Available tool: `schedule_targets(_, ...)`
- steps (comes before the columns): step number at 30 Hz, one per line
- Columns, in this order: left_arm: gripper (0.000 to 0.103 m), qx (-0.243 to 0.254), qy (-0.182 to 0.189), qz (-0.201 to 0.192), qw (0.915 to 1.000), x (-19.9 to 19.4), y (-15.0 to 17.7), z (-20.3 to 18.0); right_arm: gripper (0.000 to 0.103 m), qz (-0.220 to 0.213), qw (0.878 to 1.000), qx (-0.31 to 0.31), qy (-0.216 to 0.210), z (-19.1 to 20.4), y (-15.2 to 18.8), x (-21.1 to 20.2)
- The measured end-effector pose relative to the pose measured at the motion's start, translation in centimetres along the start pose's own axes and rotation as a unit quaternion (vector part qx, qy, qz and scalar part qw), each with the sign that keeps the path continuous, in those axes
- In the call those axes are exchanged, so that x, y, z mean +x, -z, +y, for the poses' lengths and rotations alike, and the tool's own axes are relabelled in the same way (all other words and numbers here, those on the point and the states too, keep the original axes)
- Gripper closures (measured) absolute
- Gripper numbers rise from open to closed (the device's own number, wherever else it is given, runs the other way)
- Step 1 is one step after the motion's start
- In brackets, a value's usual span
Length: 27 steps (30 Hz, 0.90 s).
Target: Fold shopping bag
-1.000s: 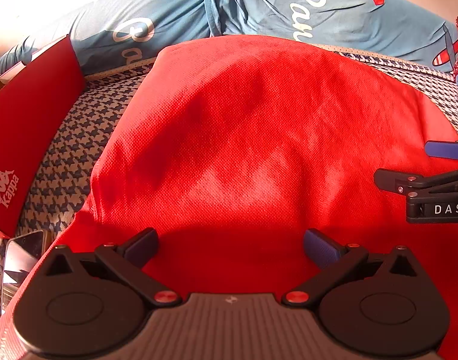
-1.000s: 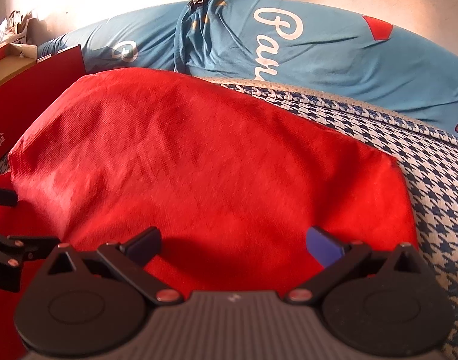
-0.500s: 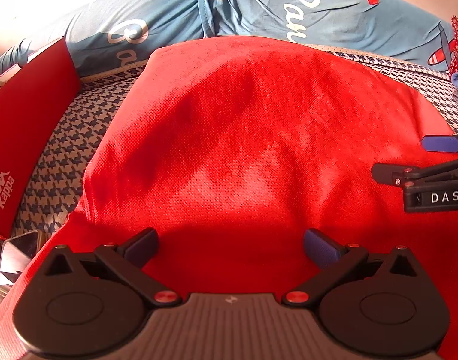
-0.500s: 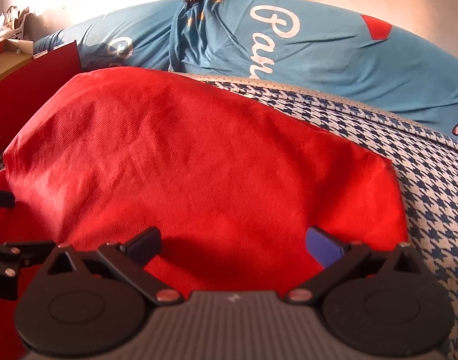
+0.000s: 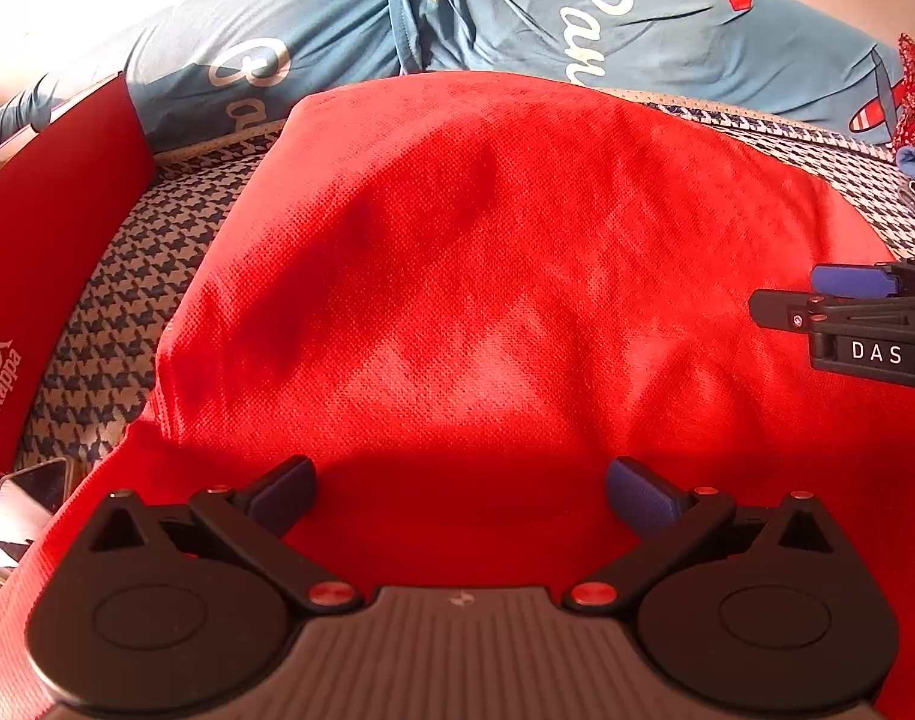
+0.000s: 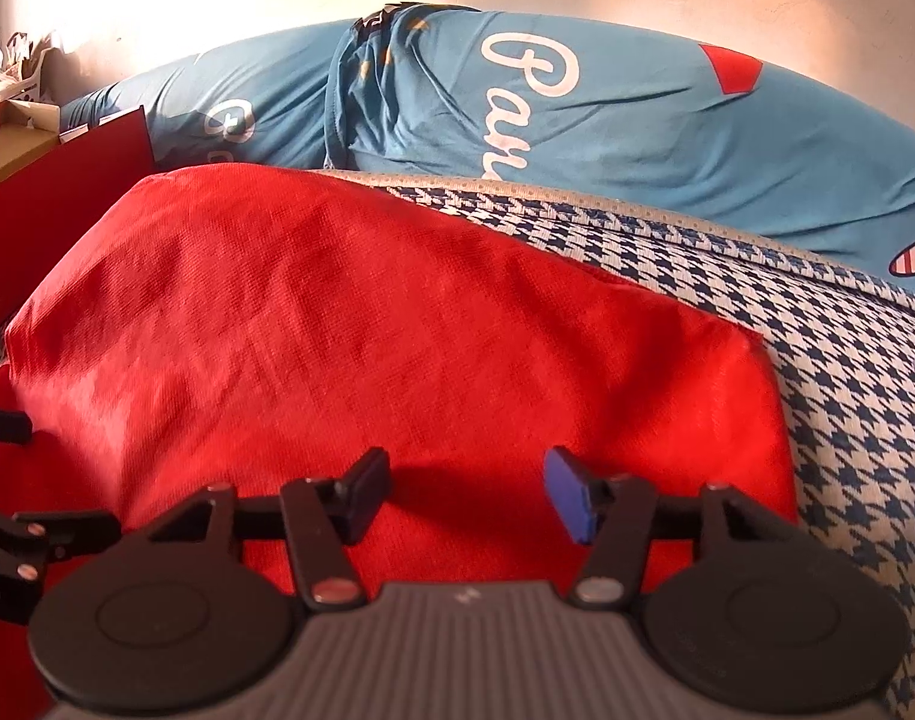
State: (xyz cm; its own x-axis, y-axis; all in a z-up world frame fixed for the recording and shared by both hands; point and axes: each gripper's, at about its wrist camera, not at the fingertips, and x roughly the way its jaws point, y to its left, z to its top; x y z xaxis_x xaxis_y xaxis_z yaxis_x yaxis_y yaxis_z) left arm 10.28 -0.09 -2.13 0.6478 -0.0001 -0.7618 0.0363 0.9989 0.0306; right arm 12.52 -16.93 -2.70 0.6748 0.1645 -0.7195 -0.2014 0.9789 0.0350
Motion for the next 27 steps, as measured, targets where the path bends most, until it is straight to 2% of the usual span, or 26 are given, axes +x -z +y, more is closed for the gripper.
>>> schedule_targets(15,0.0,-0.001,0.0,-0.002,1.0,-0.1,0.0,0.0,0.049,-0.001,1.0,0.003,0.006,0.3,0.0,0.0)
schedule_targets(17,0.0,-0.001,0.001,-0.002,1.0,-0.1,0.0,0.0,0.056,-0.002,1.0,0.011,0.017,-0.2,-0.2,-0.2)
schedule_targets(20,0.0,-0.001,0.002,-0.002,1.0,-0.1,0.0,-0.2,0.058,-0.003,0.999,0.036,0.035,-1.4,-0.7,-0.3)
schedule_targets(25,0.0,-0.003,0.003,-0.003,1.0,-0.1,-0.1,-0.4,0.059,-0.013,0.996,0.059,0.062,-3.3,-1.5,-1.1)
schedule_targets(27,0.0,-0.003,0.002,-0.005,1.0,-0.1,-0.2,-0.5,0.056,-0.016,0.995,0.065,0.069,-4.0,-1.8,-1.5)
